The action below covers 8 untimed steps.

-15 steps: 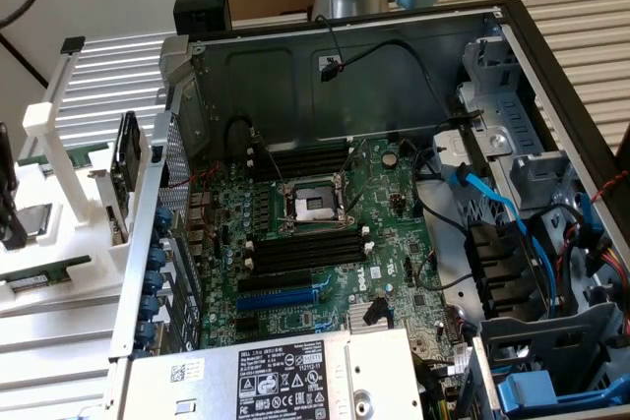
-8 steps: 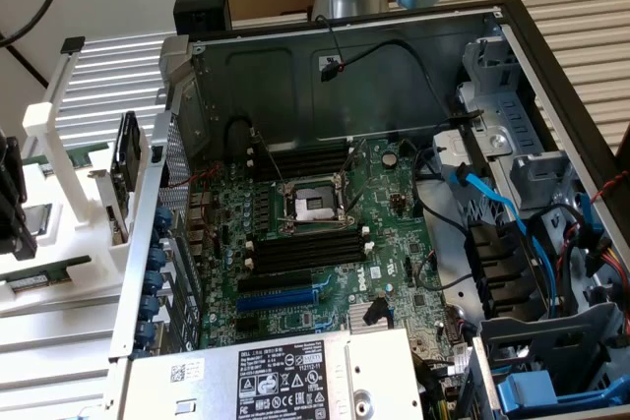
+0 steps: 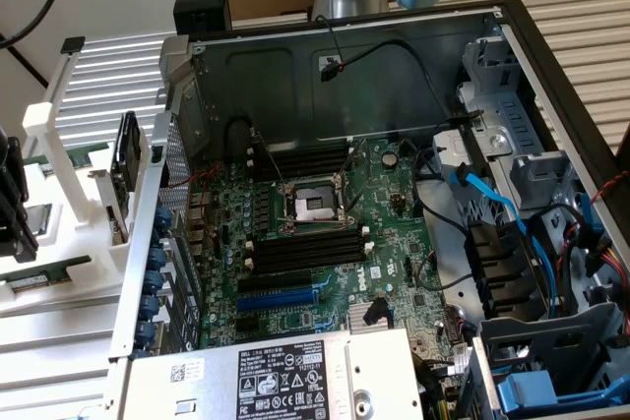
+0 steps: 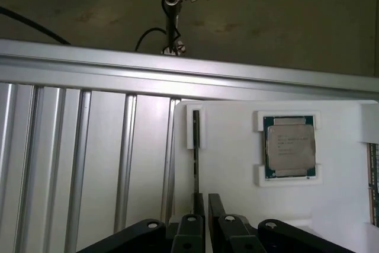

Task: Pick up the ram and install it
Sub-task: 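Pick up the ram and move it above insertion slot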

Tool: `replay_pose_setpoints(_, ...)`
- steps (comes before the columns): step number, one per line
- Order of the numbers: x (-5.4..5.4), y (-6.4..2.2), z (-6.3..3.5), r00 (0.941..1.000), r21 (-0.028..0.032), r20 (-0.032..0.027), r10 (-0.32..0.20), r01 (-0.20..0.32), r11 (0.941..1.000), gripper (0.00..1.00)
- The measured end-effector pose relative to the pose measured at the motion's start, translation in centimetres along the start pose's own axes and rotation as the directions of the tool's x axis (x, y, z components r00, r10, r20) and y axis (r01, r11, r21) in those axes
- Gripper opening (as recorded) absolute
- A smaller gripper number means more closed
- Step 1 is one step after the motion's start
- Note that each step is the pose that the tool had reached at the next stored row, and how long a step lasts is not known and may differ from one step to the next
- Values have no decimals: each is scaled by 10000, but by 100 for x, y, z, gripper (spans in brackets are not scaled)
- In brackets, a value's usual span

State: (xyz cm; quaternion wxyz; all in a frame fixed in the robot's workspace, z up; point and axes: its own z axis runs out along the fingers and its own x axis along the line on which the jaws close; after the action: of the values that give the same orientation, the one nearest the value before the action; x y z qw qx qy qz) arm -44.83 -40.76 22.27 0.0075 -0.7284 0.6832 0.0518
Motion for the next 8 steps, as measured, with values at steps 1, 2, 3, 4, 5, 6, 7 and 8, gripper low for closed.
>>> replay_pose_setpoints(1, 0, 0, 0, 10000, 0, 0, -1, 1, 10000, 18)
replay_pose_setpoints(2, 0, 0, 0, 10000, 0, 0, -2, 2, 10000, 18)
replay_pose_setpoints(3, 0, 0, 0, 10000, 0, 0, -3, 3, 10000, 18)
replay_pose_setpoints(4, 0, 0, 0, 10000, -1, -1, -4, 4, 10000, 18)
replay_pose_setpoints(5, 1, 0, 0, 10000, -1, -1, -5, 5, 10000, 18)
replay_pose_setpoints(6, 3, 0, -1, 10000, -2, -1, -7, 7, 10000, 18)
replay_pose_setpoints(7, 5, 0, -1, 10000, -2, -1, -7, 7, 10000, 18)
replay_pose_setpoints(8, 5, 0, -1, 10000, -2, -1, -7, 7, 10000, 18)
